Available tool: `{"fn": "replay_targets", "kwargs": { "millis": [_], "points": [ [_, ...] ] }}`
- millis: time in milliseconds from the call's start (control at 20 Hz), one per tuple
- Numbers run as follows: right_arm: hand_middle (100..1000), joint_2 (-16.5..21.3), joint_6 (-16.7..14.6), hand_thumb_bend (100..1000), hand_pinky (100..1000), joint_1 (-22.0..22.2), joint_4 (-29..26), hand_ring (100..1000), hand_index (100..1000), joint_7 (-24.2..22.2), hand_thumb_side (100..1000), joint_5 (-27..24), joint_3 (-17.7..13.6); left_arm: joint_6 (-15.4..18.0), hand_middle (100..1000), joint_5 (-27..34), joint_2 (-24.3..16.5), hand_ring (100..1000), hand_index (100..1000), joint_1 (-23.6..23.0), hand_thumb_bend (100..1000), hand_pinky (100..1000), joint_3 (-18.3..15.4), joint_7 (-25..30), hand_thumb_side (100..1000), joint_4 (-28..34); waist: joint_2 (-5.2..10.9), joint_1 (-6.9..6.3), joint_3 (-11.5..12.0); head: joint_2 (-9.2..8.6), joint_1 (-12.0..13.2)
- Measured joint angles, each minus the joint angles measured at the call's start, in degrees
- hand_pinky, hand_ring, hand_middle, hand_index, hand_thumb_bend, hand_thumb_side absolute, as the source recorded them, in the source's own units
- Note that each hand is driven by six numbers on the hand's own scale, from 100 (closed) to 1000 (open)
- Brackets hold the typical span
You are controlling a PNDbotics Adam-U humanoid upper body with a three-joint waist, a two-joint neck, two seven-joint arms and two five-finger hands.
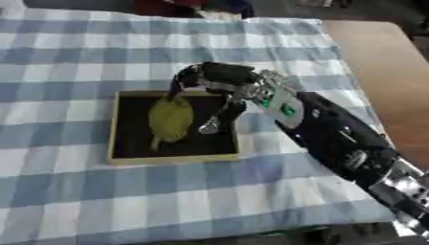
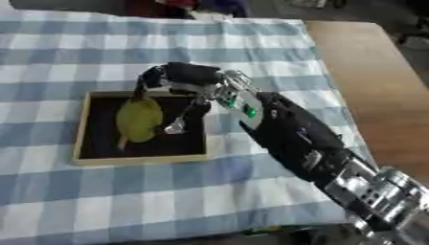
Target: Pick up objects on the table and place them in the box.
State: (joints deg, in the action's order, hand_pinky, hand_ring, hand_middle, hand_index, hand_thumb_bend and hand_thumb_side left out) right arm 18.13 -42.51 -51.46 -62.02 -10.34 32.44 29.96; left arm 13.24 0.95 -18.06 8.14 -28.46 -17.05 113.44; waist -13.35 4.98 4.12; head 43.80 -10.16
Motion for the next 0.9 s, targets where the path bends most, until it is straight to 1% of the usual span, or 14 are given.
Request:
{"fn": "replay_targets", "kwargs": {
  "millis": [50,250,350,500,650,750,800,900],
  "points": [
    [715,0.12,0.04,451,768,0.0,-0.15,793,789,0.73,227,0.86,-0.02,-0.02,677,0.0,0.0,475,804,0.0,100,635,-0.01,-0.02,580,0.0,0.0,0.04,-0.1,0.0,0.0],
    [715,0.17,0.02,450,768,0.0,-0.18,792,789,3.72,224,3.9,-0.28,-0.04,677,0.0,0.0,475,804,-0.01,100,635,-0.01,-0.04,580,0.0,0.0,0.07,-0.18,0.0,0.01],
    [716,0.17,-0.1,436,766,0.0,-0.17,789,781,4.92,196,5.07,-0.31,-0.07,677,0.0,0.0,475,804,-0.01,100,635,-0.02,-0.07,581,0.0,0.0,0.07,-0.19,0.0,0.01],
    [722,0.29,-0.06,430,763,-0.31,-0.2,787,772,6.81,186,6.02,-0.73,-0.1,677,0.0,0.0,475,804,-0.05,100,635,-0.05,-0.1,579,0.0,0.0,0.06,-0.37,0.0,0.1],
    [736,1.26,0.43,492,767,-1.29,-1.14,791,782,9.01,265,6.23,-1.99,-0.12,677,-0.04,0.01,475,804,-0.57,100,635,-0.35,-0.18,576,0.0,0.18,-0.31,-1.12,0.02,1.15],
    [740,2.35,1.26,523,772,-2.06,-1.93,799,791,10.6,294,5.88,-3.27,-0.17,678,-0.16,0.01,476,804,-1.0,100,636,-0.41,-0.38,577,0.0,0.55,-0.76,-1.72,0.02,2.37],
    [738,3.03,1.81,525,773,-2.31,-2.28,802,789,11.39,299,5.46,-4.01,-0.22,678,-0.19,0.02,476,804,-1.1,100,636,-0.44,-0.5,577,0.0,0.68,-0.84,-1.95,0.02,3.0],
    [743,4.43,3.13,442,783,-2.5,-2.75,817,790,12.91,214,4.25,-5.57,-0.26,677,-0.24,0.03,476,804,-1.18,100,636,-0.52,-0.6,575,0.0,0.88,-0.9,-2.24,0.02,4.02]
  ]
}}
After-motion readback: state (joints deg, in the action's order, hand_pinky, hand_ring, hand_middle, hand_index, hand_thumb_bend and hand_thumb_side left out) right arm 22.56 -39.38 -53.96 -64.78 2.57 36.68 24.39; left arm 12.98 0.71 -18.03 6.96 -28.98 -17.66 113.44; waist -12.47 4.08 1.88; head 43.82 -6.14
